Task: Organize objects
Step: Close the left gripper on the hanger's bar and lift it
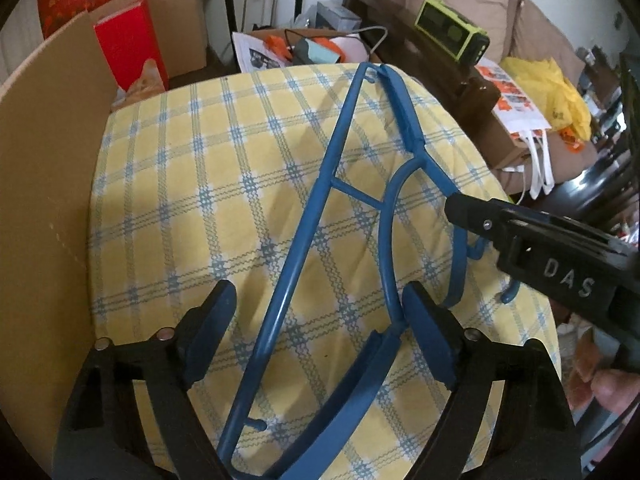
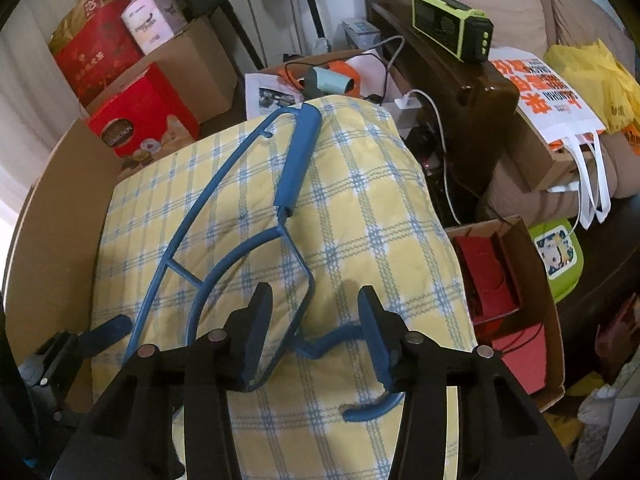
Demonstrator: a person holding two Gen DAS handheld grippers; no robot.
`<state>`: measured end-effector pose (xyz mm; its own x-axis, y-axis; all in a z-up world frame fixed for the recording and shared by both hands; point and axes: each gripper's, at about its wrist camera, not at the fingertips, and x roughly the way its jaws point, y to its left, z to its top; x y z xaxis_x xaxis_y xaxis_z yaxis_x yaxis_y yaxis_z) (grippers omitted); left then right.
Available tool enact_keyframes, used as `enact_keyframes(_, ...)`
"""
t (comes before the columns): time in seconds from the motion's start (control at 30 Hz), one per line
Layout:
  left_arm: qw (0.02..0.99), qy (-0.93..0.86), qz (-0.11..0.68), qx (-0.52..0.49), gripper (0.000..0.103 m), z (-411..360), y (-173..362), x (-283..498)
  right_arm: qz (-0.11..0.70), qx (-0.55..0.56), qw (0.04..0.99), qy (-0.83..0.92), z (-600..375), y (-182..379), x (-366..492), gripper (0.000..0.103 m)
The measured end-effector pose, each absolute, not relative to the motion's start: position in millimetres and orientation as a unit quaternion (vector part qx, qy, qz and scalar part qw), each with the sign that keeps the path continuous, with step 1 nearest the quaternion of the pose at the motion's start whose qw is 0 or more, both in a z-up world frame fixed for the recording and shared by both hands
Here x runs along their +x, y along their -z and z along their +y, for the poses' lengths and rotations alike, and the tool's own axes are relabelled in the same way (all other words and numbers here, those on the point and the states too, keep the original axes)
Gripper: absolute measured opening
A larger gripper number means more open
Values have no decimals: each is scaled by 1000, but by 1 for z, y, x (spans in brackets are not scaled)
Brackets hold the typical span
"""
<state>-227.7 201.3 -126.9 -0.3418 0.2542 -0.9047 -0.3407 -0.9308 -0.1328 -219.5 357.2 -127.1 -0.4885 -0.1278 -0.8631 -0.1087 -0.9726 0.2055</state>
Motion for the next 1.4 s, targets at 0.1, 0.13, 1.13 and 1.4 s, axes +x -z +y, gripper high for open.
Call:
enact_keyframes(0.1,181,-820,44,-542,82,204,128,-229,-98,511,-3,854,352,132,-224,34)
enact_keyframes(0.13,181,-820,47,-540,80,205,128,-228,-94,513,-4,853,350,135,-226,29)
enact_keyframes(1.13,201,-801,17,-564,24,195,121,-206,-100,517,4,850,343,112,-197,22)
enact_keyframes(1.4,210,-805,38,-554,25,203,122,-197,-129,544,23,829,345,136,-185,22)
